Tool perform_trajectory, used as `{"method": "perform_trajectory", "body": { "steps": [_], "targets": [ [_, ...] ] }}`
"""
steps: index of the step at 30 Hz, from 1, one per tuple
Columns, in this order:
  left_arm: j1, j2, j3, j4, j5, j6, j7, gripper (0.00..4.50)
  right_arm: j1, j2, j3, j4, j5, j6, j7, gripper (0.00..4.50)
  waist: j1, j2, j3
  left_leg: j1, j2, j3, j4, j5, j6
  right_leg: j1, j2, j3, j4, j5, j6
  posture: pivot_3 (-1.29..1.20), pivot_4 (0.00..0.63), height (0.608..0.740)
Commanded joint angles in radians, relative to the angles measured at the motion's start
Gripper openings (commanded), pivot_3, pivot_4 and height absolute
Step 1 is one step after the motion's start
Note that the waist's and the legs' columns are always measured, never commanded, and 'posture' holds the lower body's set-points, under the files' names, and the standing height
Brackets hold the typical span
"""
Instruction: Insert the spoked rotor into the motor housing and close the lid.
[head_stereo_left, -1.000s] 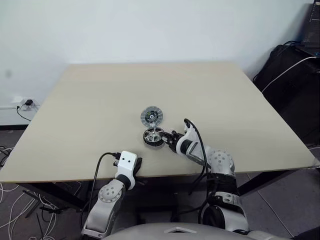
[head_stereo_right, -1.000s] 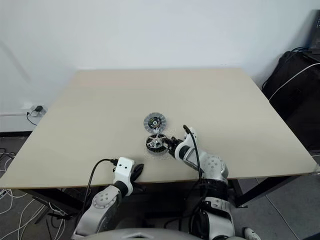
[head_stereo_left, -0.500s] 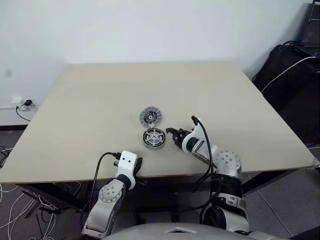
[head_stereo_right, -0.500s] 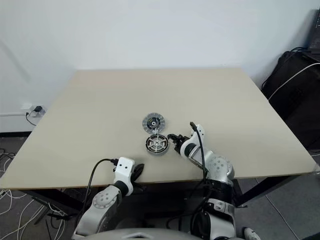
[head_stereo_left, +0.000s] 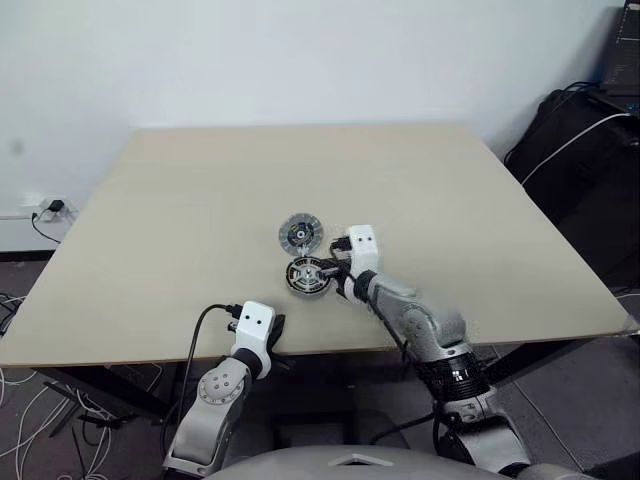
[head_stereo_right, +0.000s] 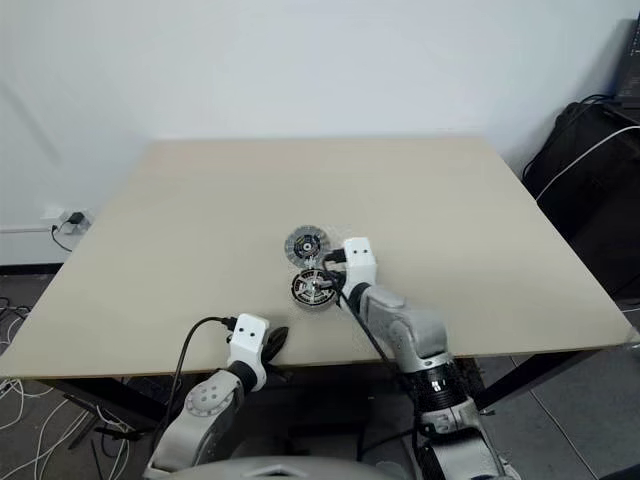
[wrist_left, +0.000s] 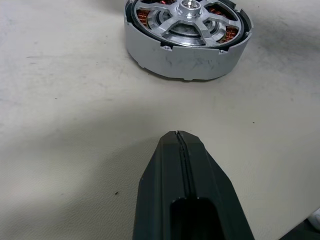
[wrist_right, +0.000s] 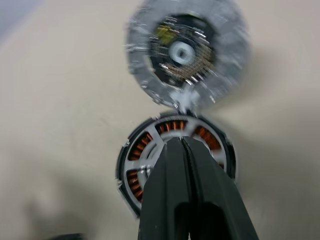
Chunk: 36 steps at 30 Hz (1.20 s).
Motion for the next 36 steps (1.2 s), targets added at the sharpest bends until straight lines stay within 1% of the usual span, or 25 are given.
{"method": "perform_trajectory", "body": {
  "steps": [1,3,7,16,19,25,29,31,33,34,35,36],
  "targets": [
    [-0.012,-0.003,0.001,-0.038,-0.006,-0.024,-0.001,0.00,-0.060,-0.013,0.092,0.034,-0.128,-0.105,0.047,0.04,0.001,-0.001,0.000,0.000,0.000,0.000,0.000,0.000,0.000,0.000,0.000,0.000,0.000,0.000,0.000,0.00,0.000,0.740],
    [-0.010,-0.003,0.002,-0.040,-0.006,-0.023,0.001,0.00,-0.077,-0.008,0.112,0.072,-0.173,-0.137,0.060,0.04,0.001,-0.001,0.000,0.000,0.000,0.000,0.000,0.000,0.000,0.000,0.000,0.000,0.000,0.000,0.000,0.00,0.000,0.740],
    [-0.006,-0.005,0.003,-0.044,-0.007,-0.023,0.004,0.00,-0.101,0.022,0.113,0.145,-0.220,-0.171,0.085,0.04,0.002,-0.002,0.000,0.000,0.000,0.000,0.000,0.000,0.000,0.000,0.000,0.000,0.000,0.001,-0.002,0.00,0.000,0.740],
    [0.001,-0.007,0.000,-0.051,-0.007,-0.023,0.009,0.00,-0.080,0.060,0.102,0.301,-0.279,-0.158,0.137,0.04,0.001,-0.002,0.000,0.000,0.000,0.000,0.000,0.000,0.000,0.000,0.000,0.000,0.000,0.003,-0.004,0.00,0.000,0.740],
    [0.001,-0.008,-0.001,-0.051,-0.007,-0.021,0.009,0.00,-0.071,0.062,0.091,0.293,-0.286,-0.145,0.146,0.04,0.001,-0.003,-0.001,0.001,0.000,0.000,0.000,0.000,0.000,0.001,0.000,0.000,0.000,0.002,-0.004,0.00,0.000,0.740],
    [-0.006,-0.010,-0.003,-0.046,-0.006,-0.021,0.008,0.00,-0.083,0.052,0.053,0.207,-0.284,-0.155,0.186,0.04,0.002,-0.003,-0.001,0.001,0.000,0.000,0.000,0.000,0.000,0.001,0.000,0.000,0.000,0.003,-0.004,0.00,0.000,0.740],
    [-0.009,-0.013,-0.005,-0.042,-0.005,-0.023,0.008,0.00,-0.090,-0.014,0.083,0.110,-0.293,-0.145,0.273,0.04,0.001,-0.003,-0.001,0.001,0.000,0.000,0.000,0.000,0.000,0.001,0.000,0.000,0.000,0.003,-0.004,0.00,0.000,0.740],
    [-0.012,-0.016,-0.006,-0.035,-0.005,-0.025,0.008,0.00,-0.101,-0.126,0.170,0.024,-0.318,-0.144,0.416,0.04,0.001,-0.004,-0.001,0.001,0.000,0.000,0.000,0.000,0.000,0.001,0.000,0.000,0.000,0.002,-0.004,0.00,0.000,0.740],
    [-0.016,-0.019,-0.008,-0.029,-0.005,-0.028,0.007,0.00,-0.119,-0.212,0.242,-0.029,-0.353,-0.150,0.518,0.04,0.004,-0.003,-0.001,0.001,0.000,0.000,0.000,0.000,-0.001,0.001,0.000,0.000,0.001,0.002,-0.004,0.00,0.000,0.740],
    [-0.017,-0.020,-0.008,-0.027,-0.005,-0.029,0.006,0.00,-0.129,-0.238,0.263,-0.042,-0.362,-0.151,0.546,0.41,0.004,-0.003,-0.001,0.001,-0.001,-0.001,0.001,0.000,0.000,0.002,0.000,-0.001,0.000,0.002,-0.003,0.00,0.000,0.740],
    [-0.019,-0.021,-0.009,-0.025,-0.005,-0.030,0.007,0.00,-0.139,-0.255,0.277,-0.049,-0.369,-0.151,0.566,0.59,0.004,-0.004,-0.001,0.001,-0.001,0.000,0.001,0.000,0.000,0.001,0.000,0.000,0.000,0.002,-0.003,0.00,0.000,0.740],
    [-0.020,-0.023,-0.009,-0.023,-0.004,-0.030,0.007,0.00,-0.152,-0.275,0.296,-0.053,-0.383,-0.155,0.590,0.94,0.003,-0.004,0.000,0.001,-0.001,-0.001,0.001,0.000,0.000,0.002,0.000,-0.001,0.000,0.002,-0.003,0.00,0.000,0.740]
  ]
}}
